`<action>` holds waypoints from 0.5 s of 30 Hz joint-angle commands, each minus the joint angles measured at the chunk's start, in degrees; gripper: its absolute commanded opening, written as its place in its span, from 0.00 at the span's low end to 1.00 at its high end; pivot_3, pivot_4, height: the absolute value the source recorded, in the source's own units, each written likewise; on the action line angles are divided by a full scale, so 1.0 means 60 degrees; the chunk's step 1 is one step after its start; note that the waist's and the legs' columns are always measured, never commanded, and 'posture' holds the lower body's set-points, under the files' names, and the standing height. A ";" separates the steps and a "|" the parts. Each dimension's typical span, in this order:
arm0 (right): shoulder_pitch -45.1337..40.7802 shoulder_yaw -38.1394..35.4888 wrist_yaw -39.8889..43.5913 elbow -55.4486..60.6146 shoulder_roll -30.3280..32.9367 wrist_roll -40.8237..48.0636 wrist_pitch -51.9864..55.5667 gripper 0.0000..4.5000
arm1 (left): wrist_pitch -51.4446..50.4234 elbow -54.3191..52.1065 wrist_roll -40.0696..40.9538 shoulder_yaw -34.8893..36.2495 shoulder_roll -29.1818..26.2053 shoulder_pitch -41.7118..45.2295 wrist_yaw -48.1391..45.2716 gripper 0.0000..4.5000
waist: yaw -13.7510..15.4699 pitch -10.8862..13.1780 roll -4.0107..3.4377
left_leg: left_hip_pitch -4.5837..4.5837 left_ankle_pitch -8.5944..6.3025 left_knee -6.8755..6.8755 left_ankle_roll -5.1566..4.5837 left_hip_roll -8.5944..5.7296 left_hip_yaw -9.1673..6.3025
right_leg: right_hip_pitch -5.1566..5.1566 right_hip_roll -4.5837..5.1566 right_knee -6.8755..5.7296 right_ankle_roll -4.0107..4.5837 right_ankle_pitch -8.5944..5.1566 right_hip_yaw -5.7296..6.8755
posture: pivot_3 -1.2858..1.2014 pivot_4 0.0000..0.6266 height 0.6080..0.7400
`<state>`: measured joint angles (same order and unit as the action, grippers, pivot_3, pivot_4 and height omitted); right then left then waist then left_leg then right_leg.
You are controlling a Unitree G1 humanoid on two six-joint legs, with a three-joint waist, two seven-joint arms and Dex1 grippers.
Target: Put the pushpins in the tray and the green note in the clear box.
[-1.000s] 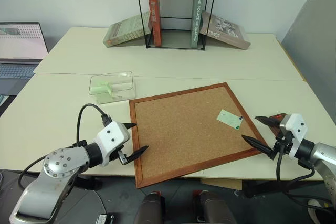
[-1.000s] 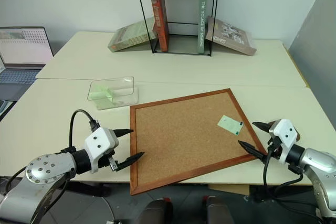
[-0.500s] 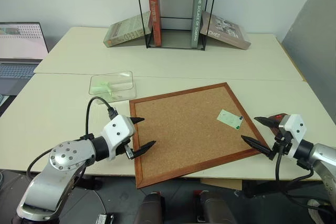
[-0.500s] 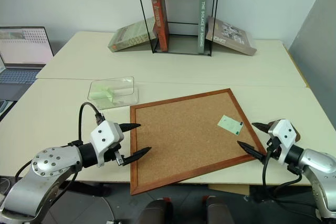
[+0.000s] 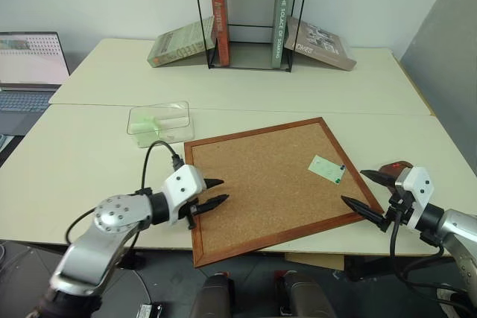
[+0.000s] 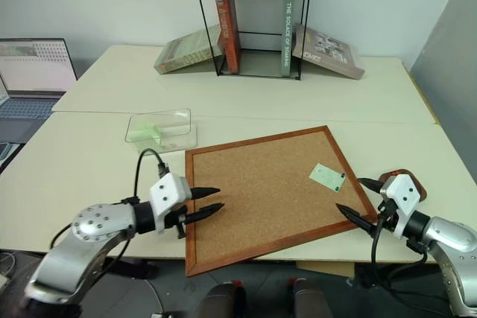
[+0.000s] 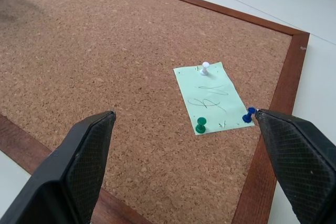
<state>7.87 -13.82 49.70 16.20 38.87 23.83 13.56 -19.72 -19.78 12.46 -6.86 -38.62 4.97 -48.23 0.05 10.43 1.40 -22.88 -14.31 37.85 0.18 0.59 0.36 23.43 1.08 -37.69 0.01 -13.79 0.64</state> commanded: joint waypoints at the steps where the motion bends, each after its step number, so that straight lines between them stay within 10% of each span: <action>1: -0.0157 0.0015 -0.0126 0.0440 -0.0070 0.0080 -0.0081 1.00 | 0.0475 0.0456 -0.0366 -0.0465 0.0336 0.0683 -0.0015 0.15 | -0.0004 0.0001 0.0001 | -0.0002 0.0000 0.0000 0.0000 0.0001 0.0000 | 0.0001 0.0000 0.0000 -0.0001 0.0000 0.0000 | 0.52 0.24 1.00; 5: -0.0192 0.0097 -0.0169 0.0450 -0.0110 0.0031 -0.0110 1.00 | 0.0540 0.0969 -0.0722 -0.1035 0.0777 0.1536 -0.0013 0.01 | 0.0003 0.0001 0.0001 | -0.0002 0.0000 -0.0001 0.0000 0.0000 -0.0004 | 0.0001 -0.0002 0.0000 -0.0036 0.0021 0.0005 | 0.52 0.24 1.00; 15: -0.0705 0.0528 -0.0421 0.0350 -0.0332 -0.0064 -0.0062 1.00 | -0.0116 0.1844 -0.0704 -0.1876 0.1889 0.2905 -0.0295 0.01 | -0.0017 0.0001 0.0002 | -0.0003 0.0000 0.0003 -0.0001 -0.0002 -0.0002 | 0.0000 -0.0007 -0.0002 -0.0060 0.0035 0.0001 | 0.52 0.24 1.00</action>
<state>4.92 -10.83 47.84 17.41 37.45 23.61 13.60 -20.18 -9.78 7.94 -16.82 -27.87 21.42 -48.90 -0.05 10.43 1.41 -22.89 -14.31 37.86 0.18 0.57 0.34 23.42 1.03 -37.70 -0.35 -13.57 0.65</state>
